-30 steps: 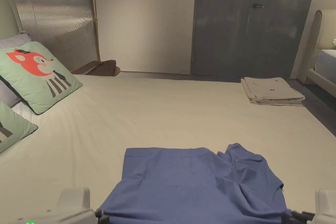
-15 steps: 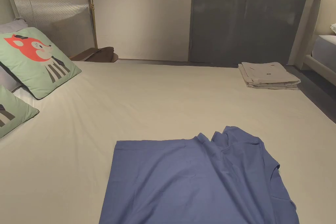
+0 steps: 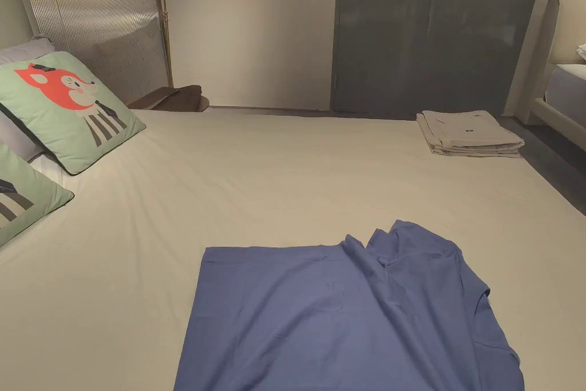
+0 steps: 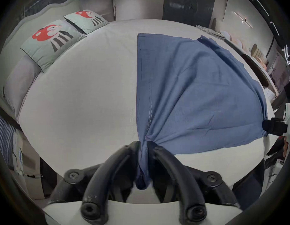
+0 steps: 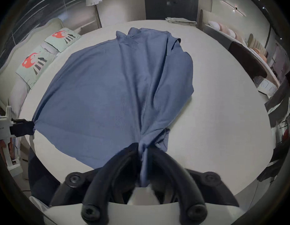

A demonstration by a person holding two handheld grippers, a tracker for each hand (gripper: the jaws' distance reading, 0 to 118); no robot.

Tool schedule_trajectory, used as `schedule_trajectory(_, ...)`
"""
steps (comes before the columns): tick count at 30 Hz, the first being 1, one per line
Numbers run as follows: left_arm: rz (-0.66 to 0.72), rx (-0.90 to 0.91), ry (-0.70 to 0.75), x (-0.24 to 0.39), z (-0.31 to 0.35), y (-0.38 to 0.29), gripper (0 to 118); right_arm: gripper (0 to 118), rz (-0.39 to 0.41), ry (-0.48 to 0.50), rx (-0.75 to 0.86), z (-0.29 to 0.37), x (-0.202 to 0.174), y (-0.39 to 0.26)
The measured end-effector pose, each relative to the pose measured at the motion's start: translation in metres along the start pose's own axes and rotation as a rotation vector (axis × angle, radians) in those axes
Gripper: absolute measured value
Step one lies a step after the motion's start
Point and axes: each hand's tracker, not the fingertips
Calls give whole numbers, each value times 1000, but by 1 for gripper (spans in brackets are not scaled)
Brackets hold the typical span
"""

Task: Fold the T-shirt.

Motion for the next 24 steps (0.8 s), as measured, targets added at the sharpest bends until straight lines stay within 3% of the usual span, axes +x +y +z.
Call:
schedule_trajectory(2, 33, 41, -9, -5, 8, 2, 78, 78, 26, 9, 23, 7, 0, 1)
schedule_trajectory(3, 53, 78, -21, -8, 13, 5, 99, 98, 30, 14, 60, 8, 3, 0)
schedule_trajectory(4, 68, 107, -26, -10, 19, 9, 109, 102, 28, 20, 98, 14, 4, 2)
schedule_trajectory(6, 84, 215, -41, -12, 41, 22, 108, 101, 29, 27, 191, 34, 4, 14)
schedule_trajectory(13, 88, 658, -26, 1, 112, 74, 107, 100, 11, -115, 656, 95, -8, 70)
schedule_trajectory(15, 93, 746, -18, 5, 128, 83, 93, 85, -10, -129, 756, 111, -11, 83)
schedule_trajectory(17, 78, 833, -2, 11, 142, 90, 42, 39, -40, -94, 848, 124, -12, 89)
schedule_trajectory(18, 74, 858, 15, 14, 146, 92, 42, 39, -42, -86, 874, 126, -14, 92)
schedule_trajectory(19, 82, 880, 24, 18, 151, 95, 34, 30, -48, -110, 891, 128, -15, 95)
schedule_trajectory(20, 87, 890, 23, 21, 154, 96, 11, 8, -57, -129, 908, 129, -16, 97)
schedule_trajectory(21, 86, 897, 10, 21, 156, 97, 1, 1, -72, -123, 927, 130, -17, 97)
schedule_trajectory(24, 76, 891, -26, 22, 157, 106, 1, 0, -65, -103, 909, 125, -14, 104)
